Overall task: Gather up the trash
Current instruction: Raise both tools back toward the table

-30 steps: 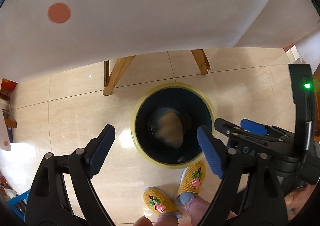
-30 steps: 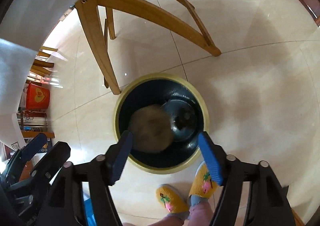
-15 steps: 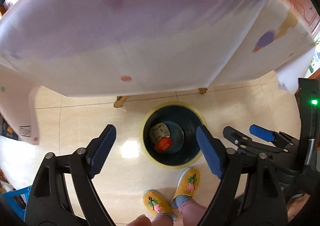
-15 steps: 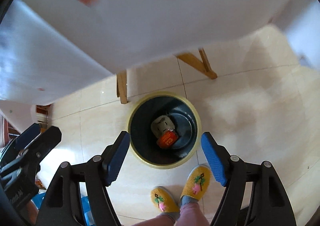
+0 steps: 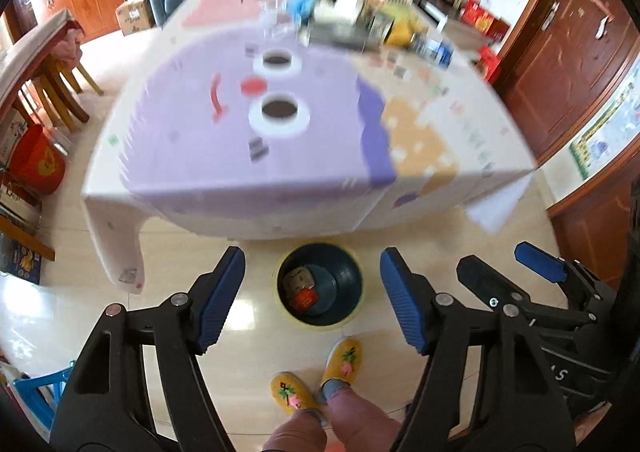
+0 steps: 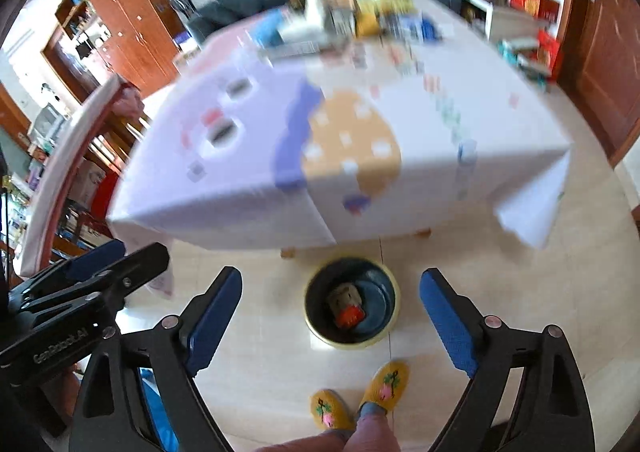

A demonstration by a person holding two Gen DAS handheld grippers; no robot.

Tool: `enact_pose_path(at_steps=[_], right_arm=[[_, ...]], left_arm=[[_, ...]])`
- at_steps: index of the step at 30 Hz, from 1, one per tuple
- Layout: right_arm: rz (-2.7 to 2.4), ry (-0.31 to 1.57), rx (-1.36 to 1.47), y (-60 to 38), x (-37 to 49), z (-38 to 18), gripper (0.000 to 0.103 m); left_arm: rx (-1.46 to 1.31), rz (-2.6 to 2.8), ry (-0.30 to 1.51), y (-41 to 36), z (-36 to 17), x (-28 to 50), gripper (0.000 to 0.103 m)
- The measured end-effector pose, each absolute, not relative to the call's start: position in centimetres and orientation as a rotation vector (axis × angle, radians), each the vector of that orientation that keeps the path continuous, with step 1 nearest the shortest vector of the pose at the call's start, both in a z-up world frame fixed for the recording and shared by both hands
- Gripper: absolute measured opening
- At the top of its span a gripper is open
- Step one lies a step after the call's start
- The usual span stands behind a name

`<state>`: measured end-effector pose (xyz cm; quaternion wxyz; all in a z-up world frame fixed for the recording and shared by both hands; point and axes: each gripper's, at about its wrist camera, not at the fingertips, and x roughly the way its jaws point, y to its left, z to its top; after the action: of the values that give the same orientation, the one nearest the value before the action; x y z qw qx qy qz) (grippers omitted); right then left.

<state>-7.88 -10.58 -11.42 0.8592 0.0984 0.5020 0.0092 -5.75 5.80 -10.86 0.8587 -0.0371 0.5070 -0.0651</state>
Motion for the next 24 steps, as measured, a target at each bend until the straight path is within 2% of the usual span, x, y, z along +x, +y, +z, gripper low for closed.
enact_pose_path(at_steps=[7, 14, 24], right_arm=[[0.008, 0.916, 0.186, -9.4, -9.4, -0.9, 0.094], [-0.033, 0.822, 0.178, -9.7, -9.4, 5.1, 0.094], [-0.063, 0.77, 0.132, -13.9, -5.6, 8.4, 0.094]], left_arm=[[-0.07, -0.173, 0.91, 6.6, -1.1, -7.1, 0.068], [-0.048, -0.221, 0.803, 7.1, 6.2, -7.5, 0.068], [-0.027, -0.281, 0.817, 4.4, 9.2, -3.3, 0.068]])
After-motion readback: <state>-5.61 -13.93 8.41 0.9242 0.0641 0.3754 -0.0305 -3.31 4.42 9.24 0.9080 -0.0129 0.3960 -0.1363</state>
